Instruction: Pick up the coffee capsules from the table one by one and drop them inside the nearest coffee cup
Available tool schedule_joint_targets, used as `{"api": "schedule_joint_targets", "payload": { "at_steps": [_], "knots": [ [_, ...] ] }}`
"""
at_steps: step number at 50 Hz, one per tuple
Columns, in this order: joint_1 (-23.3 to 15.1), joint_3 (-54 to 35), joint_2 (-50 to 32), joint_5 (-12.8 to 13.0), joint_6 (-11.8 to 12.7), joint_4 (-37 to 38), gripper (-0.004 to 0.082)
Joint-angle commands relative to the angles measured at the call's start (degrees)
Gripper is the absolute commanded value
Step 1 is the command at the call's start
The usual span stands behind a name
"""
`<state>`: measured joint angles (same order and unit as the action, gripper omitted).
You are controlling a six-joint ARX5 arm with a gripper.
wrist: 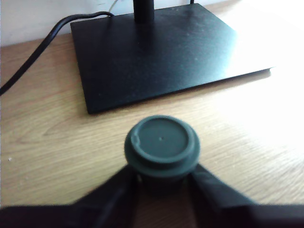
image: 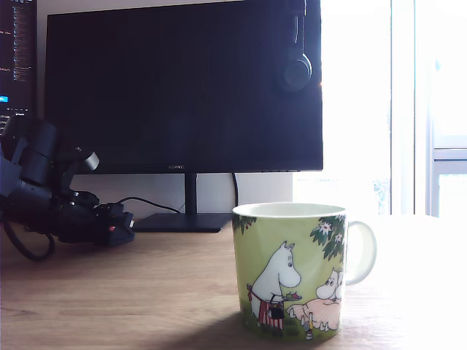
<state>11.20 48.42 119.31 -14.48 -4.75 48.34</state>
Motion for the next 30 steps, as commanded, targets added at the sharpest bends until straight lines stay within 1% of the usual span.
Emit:
{"api": "schedule_joint_targets", "payload": {
  "at_steps": [1, 5, 8, 11, 13, 14, 15, 16, 21, 24, 27, 29, 30],
  "knots": [
    [-0.2, -0.3, 1.4, -0.1, -1.1, -0.4, 0.0052],
    [-0.3, -0.3, 1.4, -0.1, -1.6, -0.4, 0.0052],
    [-0.4, -0.3, 1.4, -0.7, -1.8, -0.3, 0.0052],
    [-0.4, -0.3, 1.0, -2.1, -1.8, -0.5, 0.0052],
    [-0.4, -0.3, 0.6, -3.7, -1.8, -0.6, 0.0052],
    [-0.3, -0.3, 0.5, -3.7, -1.8, -0.7, 0.0052],
    [-0.3, -0.3, 0.2, -4.8, -1.7, -0.8, 0.0052],
    [-0.2, -0.3, -0.2, -5.1, -1.7, -1.0, 0.0052],
    [0.4, -0.3, -2.7, -5.8, -2.1, -3.4, 0.0052],
    [0.7, -0.3, -4.9, -6.3, -2.5, -6.1, 0.0052],
    [1.2, -0.3, -7.3, -6.9, -3.5, -9.4, 0.0052],
    [1.4, -0.4, -8.8, -7.4, -3.5, -11.4, 0.0052],
    [1.6, -0.5, -9.8, -7.6, -4.3, -12.8, 0.0052]
  ]
}}
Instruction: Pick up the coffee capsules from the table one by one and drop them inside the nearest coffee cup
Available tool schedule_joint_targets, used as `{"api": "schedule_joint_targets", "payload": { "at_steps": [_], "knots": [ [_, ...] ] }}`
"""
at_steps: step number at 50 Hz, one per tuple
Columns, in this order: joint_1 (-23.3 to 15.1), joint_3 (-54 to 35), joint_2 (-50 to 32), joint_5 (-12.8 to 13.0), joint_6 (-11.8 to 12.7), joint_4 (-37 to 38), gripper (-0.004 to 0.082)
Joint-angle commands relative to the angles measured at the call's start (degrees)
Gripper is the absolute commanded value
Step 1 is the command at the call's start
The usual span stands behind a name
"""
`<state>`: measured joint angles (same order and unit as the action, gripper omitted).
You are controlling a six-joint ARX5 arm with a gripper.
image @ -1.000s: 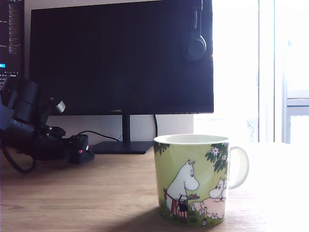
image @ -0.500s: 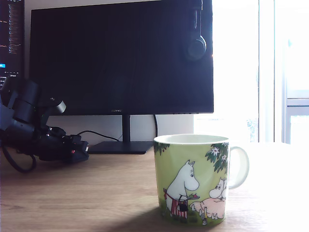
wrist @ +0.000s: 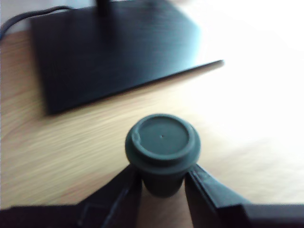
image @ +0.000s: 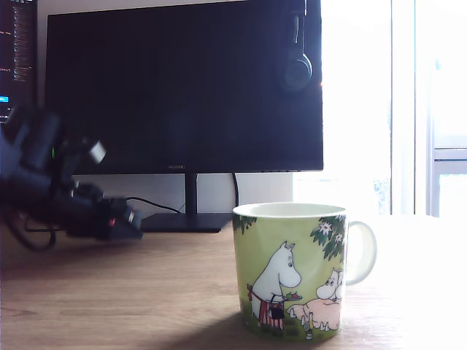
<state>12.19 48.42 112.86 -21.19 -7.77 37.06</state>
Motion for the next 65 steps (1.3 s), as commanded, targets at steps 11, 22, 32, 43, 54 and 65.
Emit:
{"api": "schedule_joint_targets", "payload": {
  "at_steps": [11, 22, 32, 43, 54, 65],
  "knots": [
    [3.1, -3.2, -12.8, -1.6, -1.8, -8.7, 0.006],
    [6.2, -9.1, -22.3, -1.6, -1.7, -10.6, 0.0059],
    [8.9, -13.8, -30.8, -2.0, -1.7, -14.6, 0.0059],
    [11.2, -18.6, -40.0, -3.3, -1.6, -18.2, 0.0059],
    [13.9, -20.4, -47.4, -4.1, -1.2, -24.2, 0.0059],
    [18.0, -20.5, -53.0, -4.1, -1.1, -31.4, 0.006]
  ]
}}
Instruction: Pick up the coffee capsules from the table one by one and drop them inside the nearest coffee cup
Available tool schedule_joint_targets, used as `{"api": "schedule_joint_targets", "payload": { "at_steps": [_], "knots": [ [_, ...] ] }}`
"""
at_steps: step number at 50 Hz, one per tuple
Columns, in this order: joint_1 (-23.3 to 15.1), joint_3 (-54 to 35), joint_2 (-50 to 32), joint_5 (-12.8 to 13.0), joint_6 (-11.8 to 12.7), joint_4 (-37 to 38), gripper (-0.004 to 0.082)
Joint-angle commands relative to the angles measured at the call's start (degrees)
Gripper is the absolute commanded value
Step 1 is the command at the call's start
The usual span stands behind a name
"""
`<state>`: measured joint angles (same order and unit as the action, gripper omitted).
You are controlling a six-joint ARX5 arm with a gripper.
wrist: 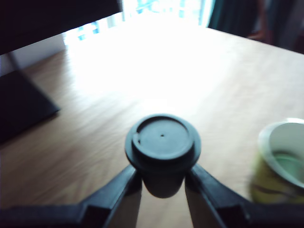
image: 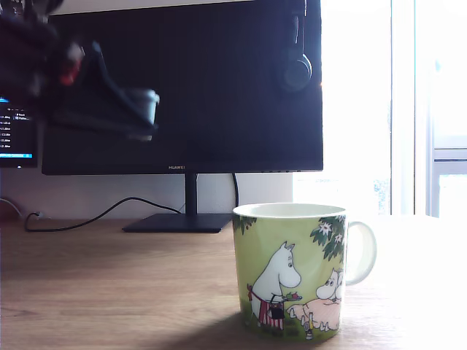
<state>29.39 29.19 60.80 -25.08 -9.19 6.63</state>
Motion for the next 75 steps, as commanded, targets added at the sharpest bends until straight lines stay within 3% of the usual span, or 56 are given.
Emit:
{"api": "schedule_joint_targets", "payload": {
  "at_steps": [1, 15, 40, 75],
  "knots": [
    [1.1, -1.2, -1.3, -0.2, 0.4, -1.6, 0.006],
    [8.2, -1.3, -4.6, -0.4, 3.1, -5.0, 0.006],
    [19.6, -1.8, -4.6, 2.0, 4.7, -8.8, 0.0059],
    [20.8, -1.7, -4.6, 2.3, 4.7, -10.1, 0.0059]
  ]
}}
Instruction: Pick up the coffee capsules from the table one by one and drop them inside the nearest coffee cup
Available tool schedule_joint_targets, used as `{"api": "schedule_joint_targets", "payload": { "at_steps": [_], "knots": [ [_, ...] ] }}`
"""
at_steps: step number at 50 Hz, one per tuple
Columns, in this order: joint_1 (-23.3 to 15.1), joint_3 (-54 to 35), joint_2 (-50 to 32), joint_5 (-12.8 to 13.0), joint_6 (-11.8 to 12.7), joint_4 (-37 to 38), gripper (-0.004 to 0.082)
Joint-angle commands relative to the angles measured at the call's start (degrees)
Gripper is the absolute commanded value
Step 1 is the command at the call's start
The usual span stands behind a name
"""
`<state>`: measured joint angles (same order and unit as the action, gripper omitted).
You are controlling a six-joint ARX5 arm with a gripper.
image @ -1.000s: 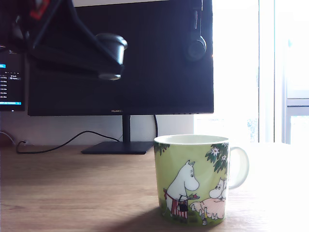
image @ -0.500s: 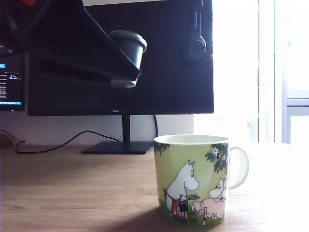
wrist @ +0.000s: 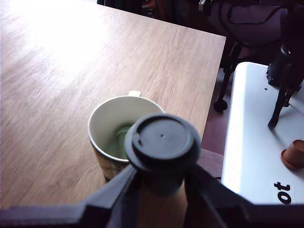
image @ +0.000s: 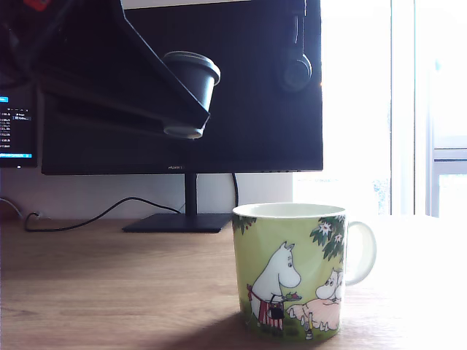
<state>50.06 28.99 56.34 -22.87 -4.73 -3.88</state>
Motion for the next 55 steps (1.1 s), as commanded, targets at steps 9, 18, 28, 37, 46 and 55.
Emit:
{"api": "schedule_joint_targets", "payload": {
  "at_steps": [9, 18, 28, 37, 46, 55],
  "knots": [
    [0.1, -1.6, -0.1, 0.9, 0.2, 0.6, 0.0059],
    [0.1, -0.5, -0.1, 2.5, 0.2, 0.6, 0.0059],
    [0.2, 2.4, 1.9, 3.8, -0.3, 0.3, 0.0059],
    [0.3, 6.1, 7.8, 3.9, -0.4, -0.5, 0.0059],
    [0.4, 12.4, 13.5, 3.9, -3.3, -4.1, 0.0059],
    [0.5, 21.1, 19.6, 3.9, -5.9, -12.1, 0.0059]
  ]
}}
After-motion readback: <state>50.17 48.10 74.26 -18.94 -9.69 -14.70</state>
